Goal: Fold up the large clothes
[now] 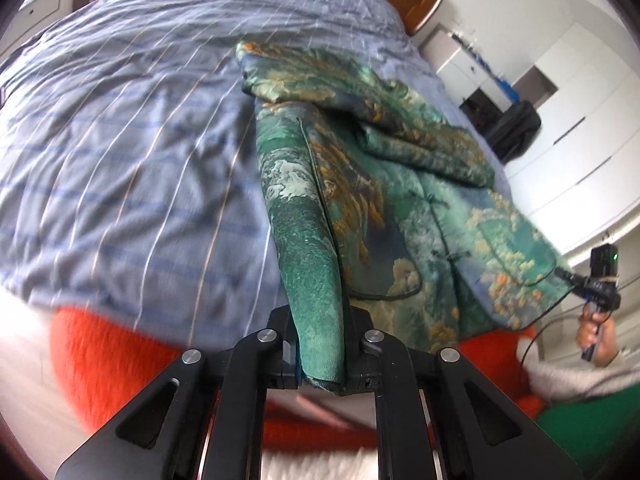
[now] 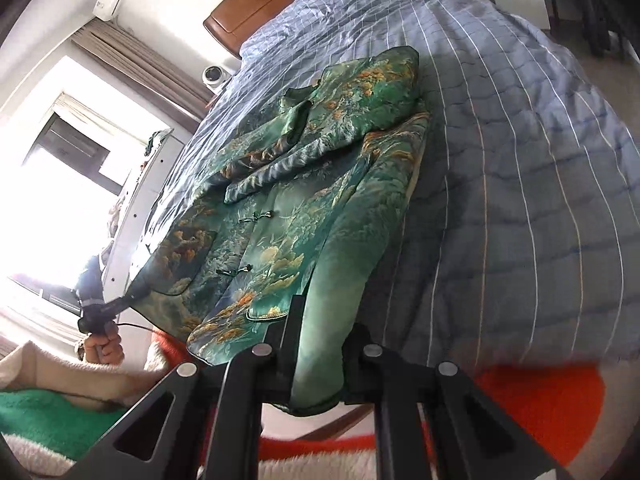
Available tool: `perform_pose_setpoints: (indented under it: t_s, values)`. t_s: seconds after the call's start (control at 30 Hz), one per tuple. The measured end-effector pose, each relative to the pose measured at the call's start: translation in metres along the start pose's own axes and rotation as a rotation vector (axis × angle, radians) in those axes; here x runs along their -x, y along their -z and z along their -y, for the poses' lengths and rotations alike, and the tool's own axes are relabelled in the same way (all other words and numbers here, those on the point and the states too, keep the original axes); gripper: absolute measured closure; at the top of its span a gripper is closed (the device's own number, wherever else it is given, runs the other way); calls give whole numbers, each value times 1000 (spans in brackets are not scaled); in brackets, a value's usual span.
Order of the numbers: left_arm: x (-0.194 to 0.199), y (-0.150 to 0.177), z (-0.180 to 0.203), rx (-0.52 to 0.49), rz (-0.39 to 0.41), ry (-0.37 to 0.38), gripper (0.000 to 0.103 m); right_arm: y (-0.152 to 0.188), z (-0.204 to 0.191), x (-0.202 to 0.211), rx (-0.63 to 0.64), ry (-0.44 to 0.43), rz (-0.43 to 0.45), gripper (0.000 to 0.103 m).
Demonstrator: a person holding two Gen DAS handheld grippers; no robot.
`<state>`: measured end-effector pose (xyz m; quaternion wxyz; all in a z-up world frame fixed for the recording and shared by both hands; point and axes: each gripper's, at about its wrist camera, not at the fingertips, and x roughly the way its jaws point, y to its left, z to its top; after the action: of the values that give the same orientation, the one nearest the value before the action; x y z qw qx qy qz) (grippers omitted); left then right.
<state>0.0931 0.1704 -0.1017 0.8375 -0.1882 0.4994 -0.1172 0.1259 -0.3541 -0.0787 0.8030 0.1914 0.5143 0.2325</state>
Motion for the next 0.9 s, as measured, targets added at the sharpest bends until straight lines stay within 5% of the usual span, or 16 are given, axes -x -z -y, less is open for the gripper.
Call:
perform_pose_setpoints:
  t_s: [0.2,0.3,0.43,0.7,0.9]
  values:
    - [48,28,8,-20,-73,7,93,38,-3,30,-102,-100,-65,90]
    - [87,4,9,32,9,55,93,34,-11,54,-132,-217,-19,90]
    - [99,-65,7,37,175,112,93,-13,-13,64,-114,-293,119,90]
    - [-6,-205,-8,63,233,45,93,-163,24,-12,-101,-190,308,90]
    - [-102,-234,-20,69,179,-77,81,-199,83,-102,-307,-105,288,90]
